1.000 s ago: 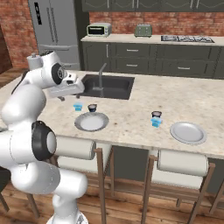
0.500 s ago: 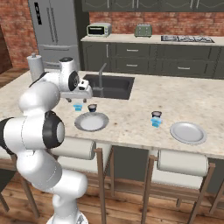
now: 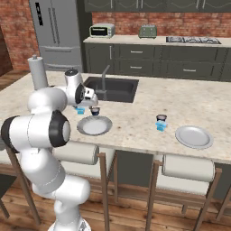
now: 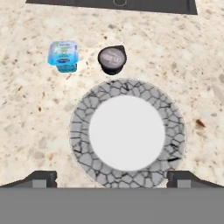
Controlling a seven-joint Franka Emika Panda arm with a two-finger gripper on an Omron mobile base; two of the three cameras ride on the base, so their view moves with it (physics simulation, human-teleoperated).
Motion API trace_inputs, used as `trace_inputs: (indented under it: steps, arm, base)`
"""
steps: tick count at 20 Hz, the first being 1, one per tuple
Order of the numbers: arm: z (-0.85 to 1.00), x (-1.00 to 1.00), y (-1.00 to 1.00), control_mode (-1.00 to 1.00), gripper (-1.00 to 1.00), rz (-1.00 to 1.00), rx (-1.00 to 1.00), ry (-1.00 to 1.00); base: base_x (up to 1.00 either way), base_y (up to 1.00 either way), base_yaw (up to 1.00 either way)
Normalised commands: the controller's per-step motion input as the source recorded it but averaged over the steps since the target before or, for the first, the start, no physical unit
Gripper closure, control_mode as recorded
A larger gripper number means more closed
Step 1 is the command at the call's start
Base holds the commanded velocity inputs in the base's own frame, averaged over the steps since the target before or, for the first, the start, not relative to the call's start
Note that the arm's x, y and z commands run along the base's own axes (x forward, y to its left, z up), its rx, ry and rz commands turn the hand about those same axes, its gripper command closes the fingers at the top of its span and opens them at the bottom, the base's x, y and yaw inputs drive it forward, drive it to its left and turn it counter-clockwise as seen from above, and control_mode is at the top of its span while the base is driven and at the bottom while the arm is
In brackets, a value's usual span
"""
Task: Place two yogurt containers on each plate.
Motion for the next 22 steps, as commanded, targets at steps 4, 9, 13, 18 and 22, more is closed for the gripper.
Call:
trace_inputs:
  steps: [4,9,13,18,22]
  arm:
    - [-0.17,0.47,0.00,-1.00,-1.00,0.00,0.00,0.00]
    - [-0.19,0.42,0.00,-1.00,-1.00,0.00,0.00,0.00]
    - [-0.12,0.39,0.07,-1.00,-1.00,0.00,0.00,0.00]
    - [-0.11,0.25,0.10,-1.00,-1.00,0.00,0.00,0.00]
    - [-0.21,0.17,0.00,-1.00,-1.00,0.00,-0.01,0.00]
  base:
    - [0.00,0.00,0.00]
    - [0.00,0.00,0.00]
    - [0.00,0.00,0.00]
    - [0.00,0.00,0.00]
    - [0.00,0.00,0.00]
